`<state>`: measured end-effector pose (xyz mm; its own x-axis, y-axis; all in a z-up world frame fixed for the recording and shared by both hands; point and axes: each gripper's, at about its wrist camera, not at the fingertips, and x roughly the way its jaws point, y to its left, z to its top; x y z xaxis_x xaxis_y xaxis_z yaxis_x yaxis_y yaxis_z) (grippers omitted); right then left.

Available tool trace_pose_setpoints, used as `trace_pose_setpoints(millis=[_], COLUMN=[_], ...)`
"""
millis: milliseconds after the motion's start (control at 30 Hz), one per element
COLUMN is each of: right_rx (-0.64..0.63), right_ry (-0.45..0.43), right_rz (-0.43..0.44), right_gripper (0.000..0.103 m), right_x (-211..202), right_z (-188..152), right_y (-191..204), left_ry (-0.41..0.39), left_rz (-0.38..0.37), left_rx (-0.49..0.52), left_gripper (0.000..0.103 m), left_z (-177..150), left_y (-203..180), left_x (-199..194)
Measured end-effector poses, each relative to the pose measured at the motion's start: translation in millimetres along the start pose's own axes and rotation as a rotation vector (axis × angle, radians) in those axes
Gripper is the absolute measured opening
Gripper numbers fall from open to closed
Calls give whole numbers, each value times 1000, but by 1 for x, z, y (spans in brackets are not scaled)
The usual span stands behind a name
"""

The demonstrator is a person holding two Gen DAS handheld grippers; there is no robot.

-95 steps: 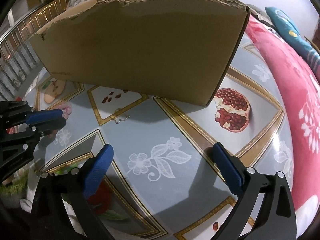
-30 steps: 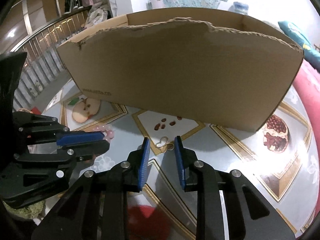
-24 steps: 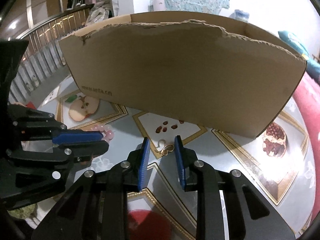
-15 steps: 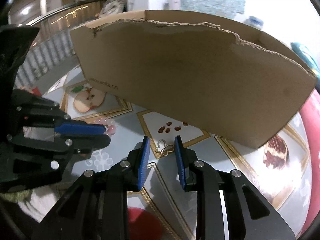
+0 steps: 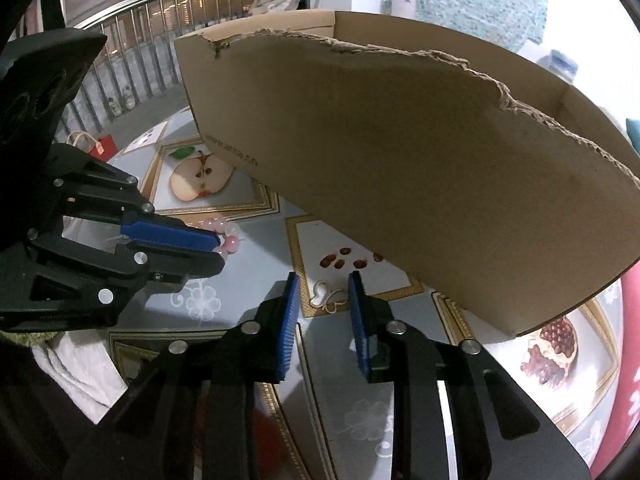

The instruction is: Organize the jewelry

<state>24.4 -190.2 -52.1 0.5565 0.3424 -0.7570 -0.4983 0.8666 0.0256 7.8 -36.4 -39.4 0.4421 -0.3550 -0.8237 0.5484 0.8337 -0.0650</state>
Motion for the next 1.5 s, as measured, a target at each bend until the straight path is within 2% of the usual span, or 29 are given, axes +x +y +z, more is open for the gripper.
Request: trace_pose_setpoints(millis=[300,333,400,600,700,767,867,1067,1133,1367,1500], right_rx=[13,3,-14,-97,-120,-98,-68,66,67,80,112], right_ry=[9,6,7,36,83,99,109,109,96,23,15], right_rz=[36,45,50,88,118,168,196,307,291,150,114], right_gripper=[14,15,24,26,26,26,26,26,26,26,26], right_x=[-3,-6,-7,-6,-1,-2,-2,-1,-3,-8,2], right_z=[-2,-2,-2,1,2,2,1,-1,-2,3,2], right_y=[-4,-4,-4,-7,-8,-8,-5,-2,0,-3,2], left_ry=[1,1,1,1,3,4,3,3,3,2,3], left_rz=[0,0,0,1,3,3,3,3,3,3,4], left_rx=[1,2,2,6,9,7,8,9,8,6,6], left_gripper=[10,10,10,10,10,10,10,10,10,10,10], left_z=[0,0,0,0,1,1,2,2,2,2,2], left_y=[0,0,0,-1,-2,-2,-2,-3,-3,-4,-4], left_x=[0,0,0,1,1,1,1,1,2,2,2])
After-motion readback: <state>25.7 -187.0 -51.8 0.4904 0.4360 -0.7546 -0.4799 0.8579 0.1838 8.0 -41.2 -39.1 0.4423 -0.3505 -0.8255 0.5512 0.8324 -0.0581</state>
